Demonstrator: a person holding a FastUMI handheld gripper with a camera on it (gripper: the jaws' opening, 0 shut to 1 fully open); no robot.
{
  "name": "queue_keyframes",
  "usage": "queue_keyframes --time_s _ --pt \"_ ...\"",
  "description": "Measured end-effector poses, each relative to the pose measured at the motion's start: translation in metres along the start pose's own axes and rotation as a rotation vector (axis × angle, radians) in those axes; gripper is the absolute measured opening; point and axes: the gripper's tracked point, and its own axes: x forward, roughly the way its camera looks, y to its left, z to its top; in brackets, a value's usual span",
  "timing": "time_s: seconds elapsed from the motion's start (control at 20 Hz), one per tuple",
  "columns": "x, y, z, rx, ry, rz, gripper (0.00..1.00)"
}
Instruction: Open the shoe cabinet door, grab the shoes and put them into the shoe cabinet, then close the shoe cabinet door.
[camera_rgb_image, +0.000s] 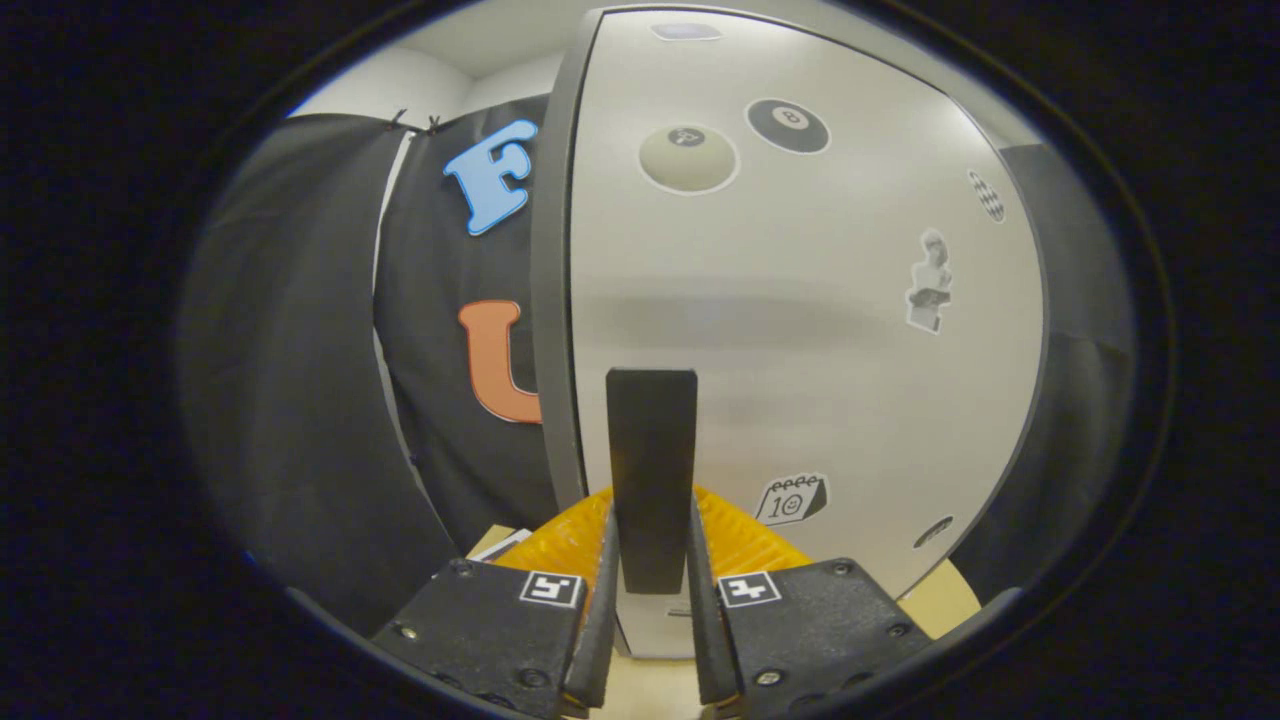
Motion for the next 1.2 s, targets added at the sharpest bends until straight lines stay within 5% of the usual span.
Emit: queue_keyframes --time_s 0.3,0.55,1.2 --pt "-0.025 0.0 -0.005 -0.007 0.006 0.053 0.32" --pt "-0.094 -0.024 -0.019 -0.011 0.008 0.084 0.31" --pt "-0.239 -0.116 -0.045 0.027 -0.016 0.033 0.27"
